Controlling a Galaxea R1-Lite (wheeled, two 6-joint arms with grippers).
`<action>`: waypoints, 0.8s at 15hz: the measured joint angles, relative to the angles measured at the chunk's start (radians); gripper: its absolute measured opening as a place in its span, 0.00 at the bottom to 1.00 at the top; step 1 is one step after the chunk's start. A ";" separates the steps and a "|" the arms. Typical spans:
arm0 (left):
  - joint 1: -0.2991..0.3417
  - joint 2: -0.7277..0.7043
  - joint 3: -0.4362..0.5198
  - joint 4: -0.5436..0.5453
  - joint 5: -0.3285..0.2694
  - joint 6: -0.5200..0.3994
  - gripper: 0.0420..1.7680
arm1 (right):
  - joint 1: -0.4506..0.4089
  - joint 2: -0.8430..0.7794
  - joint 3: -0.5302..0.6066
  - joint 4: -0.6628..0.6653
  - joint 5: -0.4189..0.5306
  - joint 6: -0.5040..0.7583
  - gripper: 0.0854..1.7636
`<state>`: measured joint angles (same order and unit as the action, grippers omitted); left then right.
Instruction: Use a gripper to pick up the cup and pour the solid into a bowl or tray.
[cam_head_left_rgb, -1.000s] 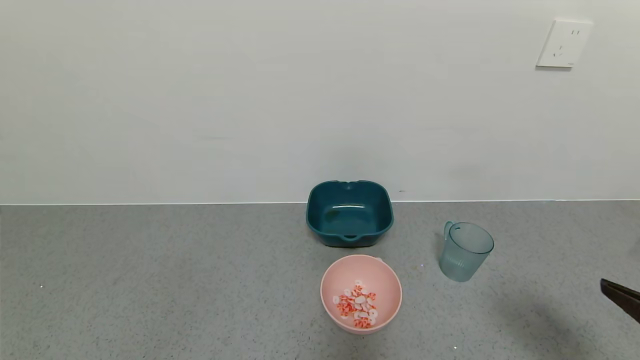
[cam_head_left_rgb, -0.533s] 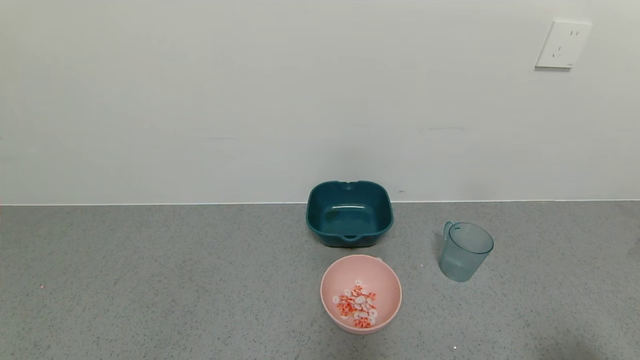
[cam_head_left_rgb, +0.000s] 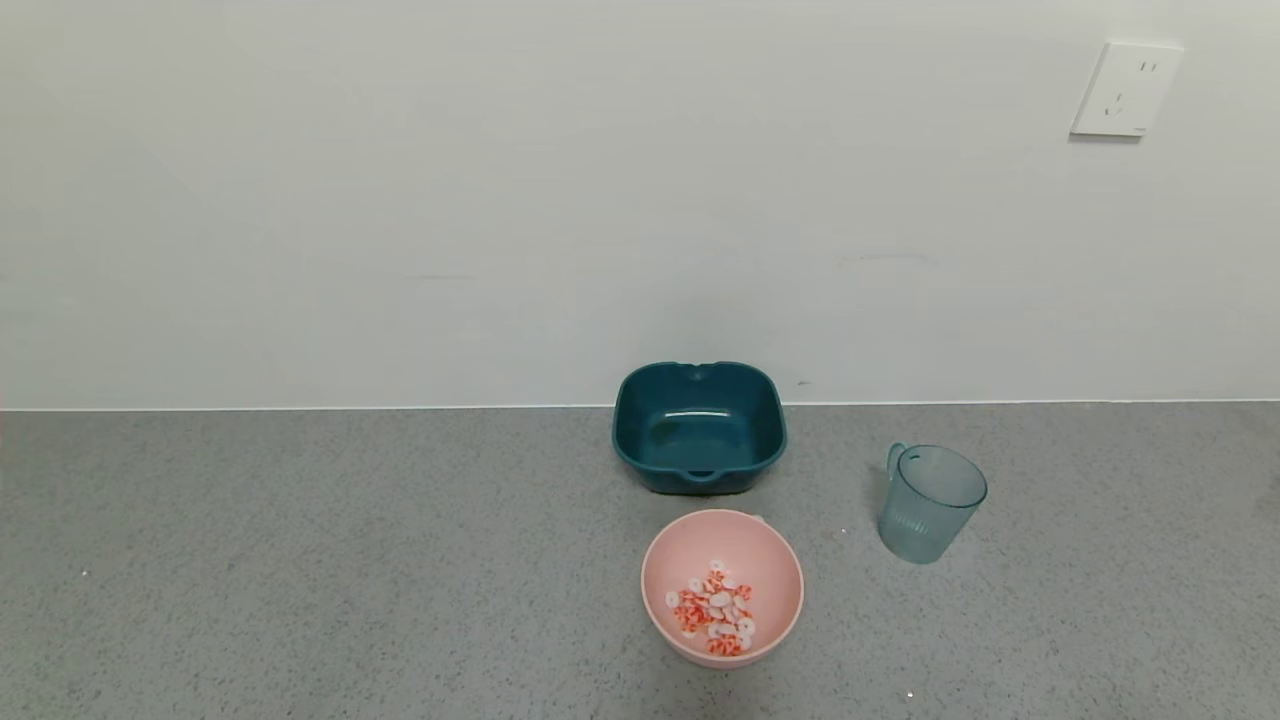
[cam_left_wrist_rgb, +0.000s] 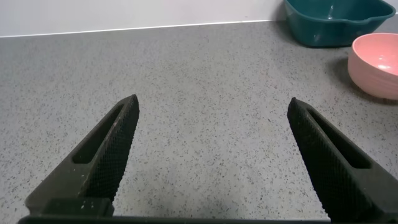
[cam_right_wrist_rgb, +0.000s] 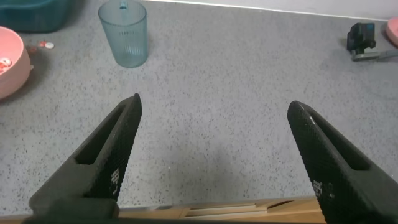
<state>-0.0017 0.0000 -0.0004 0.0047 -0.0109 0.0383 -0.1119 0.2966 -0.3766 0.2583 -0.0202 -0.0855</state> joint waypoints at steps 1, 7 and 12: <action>0.000 0.000 0.000 0.000 0.000 0.000 0.97 | 0.004 -0.007 0.014 -0.002 -0.003 -0.001 0.96; 0.000 0.000 0.000 0.000 0.000 0.000 0.97 | 0.080 -0.062 0.110 -0.055 -0.008 -0.004 0.96; 0.000 0.000 0.000 0.000 0.000 0.000 0.97 | 0.108 -0.234 0.211 -0.094 -0.014 0.005 0.96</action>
<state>-0.0017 0.0000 0.0000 0.0043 -0.0109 0.0383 -0.0038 0.0630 -0.1653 0.1640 -0.0340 -0.0806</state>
